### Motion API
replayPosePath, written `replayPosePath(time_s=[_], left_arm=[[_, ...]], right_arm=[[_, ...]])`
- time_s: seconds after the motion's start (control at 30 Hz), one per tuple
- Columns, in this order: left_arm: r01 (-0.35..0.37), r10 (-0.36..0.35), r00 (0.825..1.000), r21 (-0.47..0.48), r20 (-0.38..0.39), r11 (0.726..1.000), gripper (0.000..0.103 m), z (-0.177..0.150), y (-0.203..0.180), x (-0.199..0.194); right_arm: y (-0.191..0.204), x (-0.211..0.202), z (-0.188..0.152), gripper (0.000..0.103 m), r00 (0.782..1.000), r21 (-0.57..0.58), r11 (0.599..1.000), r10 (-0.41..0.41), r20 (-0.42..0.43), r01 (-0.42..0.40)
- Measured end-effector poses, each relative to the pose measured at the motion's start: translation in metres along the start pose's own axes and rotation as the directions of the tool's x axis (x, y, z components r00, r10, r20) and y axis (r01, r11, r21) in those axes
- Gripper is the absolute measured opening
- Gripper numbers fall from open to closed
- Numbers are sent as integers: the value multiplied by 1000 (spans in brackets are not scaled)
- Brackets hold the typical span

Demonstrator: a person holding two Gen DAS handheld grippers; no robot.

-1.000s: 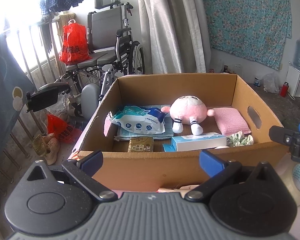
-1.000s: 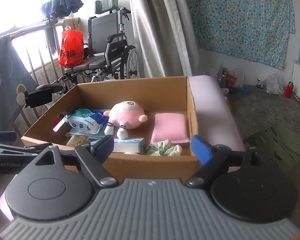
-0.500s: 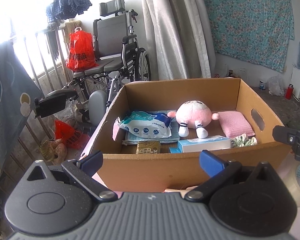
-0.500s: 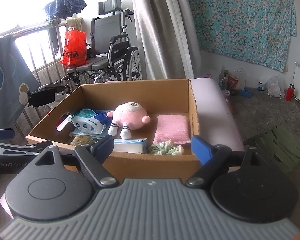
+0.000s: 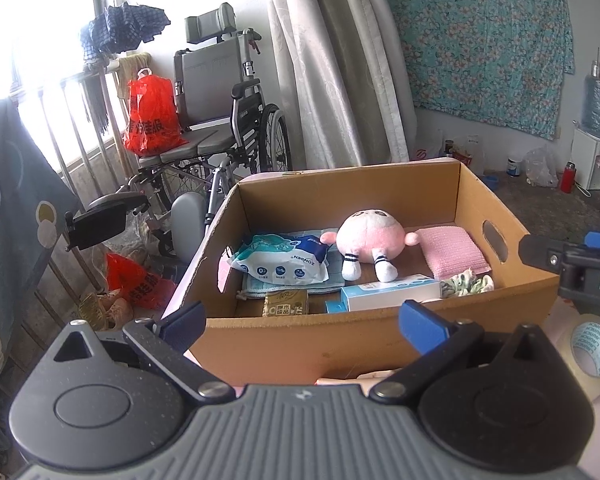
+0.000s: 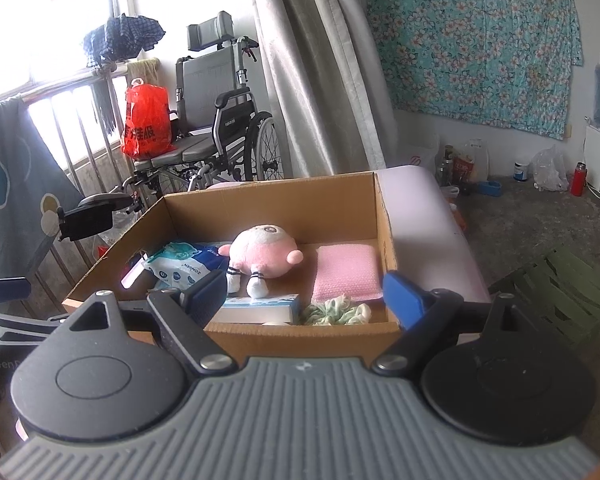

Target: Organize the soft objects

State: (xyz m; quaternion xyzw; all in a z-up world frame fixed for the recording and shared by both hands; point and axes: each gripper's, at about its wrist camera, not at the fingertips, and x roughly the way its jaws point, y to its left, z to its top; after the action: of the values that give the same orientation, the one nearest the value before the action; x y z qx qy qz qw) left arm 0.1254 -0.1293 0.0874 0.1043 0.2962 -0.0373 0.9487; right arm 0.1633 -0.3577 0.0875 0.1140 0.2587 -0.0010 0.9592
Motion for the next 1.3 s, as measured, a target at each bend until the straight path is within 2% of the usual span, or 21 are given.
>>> replayPosePath(time_s=[0.17, 0.3, 0.5, 0.83, 1.03, 1.3], left_arm=[[18, -18, 1000, 28, -7, 999, 103, 0, -6, 2], [35, -35, 999, 39, -21, 999, 103, -1, -10, 7], [44, -43, 999, 18, -29, 999, 103, 2, -5, 8], [46, -46, 999, -10, -13, 999, 103, 13, 6, 0], [36, -36, 999, -10, -23, 999, 103, 8, 6, -1], [46, -48, 999, -67, -27, 997, 103, 6, 9, -4]], right_arm=[[-7, -3, -6, 85, 1000, 40, 999, -18, 3, 18], [-9, 3, -10, 85, 999, 48, 998, -29, -30, 31], [-12, 5, -10, 85, 998, 50, 997, -50, -29, 51], [-7, -6, -1, 85, 1000, 46, 999, -28, -5, 29], [-4, -15, -2, 86, 999, -16, 999, -39, -5, 39], [-7, -19, -3, 86, 1000, 30, 999, -22, -6, 22]])
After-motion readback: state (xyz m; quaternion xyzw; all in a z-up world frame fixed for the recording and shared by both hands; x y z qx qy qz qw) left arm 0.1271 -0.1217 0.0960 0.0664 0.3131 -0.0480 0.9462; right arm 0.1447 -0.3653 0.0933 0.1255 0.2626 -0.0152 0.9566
